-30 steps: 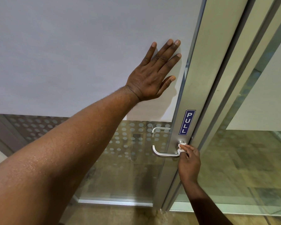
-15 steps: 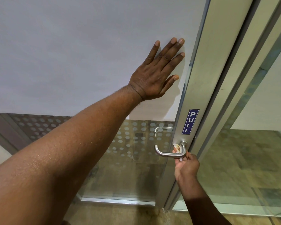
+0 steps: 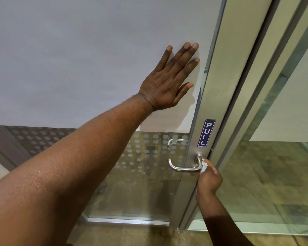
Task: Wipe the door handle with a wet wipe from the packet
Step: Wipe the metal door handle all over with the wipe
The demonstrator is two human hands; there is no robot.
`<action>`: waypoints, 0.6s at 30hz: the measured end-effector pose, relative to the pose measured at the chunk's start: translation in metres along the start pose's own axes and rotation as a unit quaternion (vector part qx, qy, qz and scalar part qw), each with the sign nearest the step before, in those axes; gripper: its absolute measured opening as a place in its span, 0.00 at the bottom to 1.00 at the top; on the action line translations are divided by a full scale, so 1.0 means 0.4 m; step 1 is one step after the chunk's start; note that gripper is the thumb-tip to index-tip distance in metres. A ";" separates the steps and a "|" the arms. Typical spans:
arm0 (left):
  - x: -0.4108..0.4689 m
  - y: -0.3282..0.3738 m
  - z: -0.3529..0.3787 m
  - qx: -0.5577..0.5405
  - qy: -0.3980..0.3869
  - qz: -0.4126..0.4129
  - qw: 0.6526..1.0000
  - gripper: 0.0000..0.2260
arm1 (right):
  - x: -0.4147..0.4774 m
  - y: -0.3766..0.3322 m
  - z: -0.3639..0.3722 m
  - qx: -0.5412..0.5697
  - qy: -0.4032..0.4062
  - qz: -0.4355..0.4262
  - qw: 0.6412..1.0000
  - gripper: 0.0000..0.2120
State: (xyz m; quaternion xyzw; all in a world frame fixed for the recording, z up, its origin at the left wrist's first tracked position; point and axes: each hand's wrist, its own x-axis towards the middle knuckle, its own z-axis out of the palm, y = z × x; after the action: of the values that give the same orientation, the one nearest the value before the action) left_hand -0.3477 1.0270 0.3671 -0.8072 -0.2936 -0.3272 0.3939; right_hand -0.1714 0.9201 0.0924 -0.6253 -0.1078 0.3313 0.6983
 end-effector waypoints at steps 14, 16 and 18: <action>0.000 0.001 0.003 -0.003 -0.002 -0.001 1.000 0.27 | 0.011 -0.021 -0.003 -0.243 -0.105 -0.315 0.912 0.10; 0.000 0.001 0.003 -0.002 -0.003 -0.001 1.000 0.27 | 0.012 -0.022 -0.005 -0.213 -0.074 -0.280 0.933 0.10; 0.000 0.000 0.003 0.001 -0.004 -0.001 1.000 0.27 | 0.012 -0.018 -0.008 -0.188 -0.052 -0.224 0.955 0.11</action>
State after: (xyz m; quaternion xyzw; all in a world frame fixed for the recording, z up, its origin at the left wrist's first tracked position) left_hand -0.3477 1.0279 0.3665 -0.8079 -0.2961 -0.3243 0.3931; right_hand -0.1638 0.9205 0.0971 -0.6868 -0.3416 0.1727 0.6179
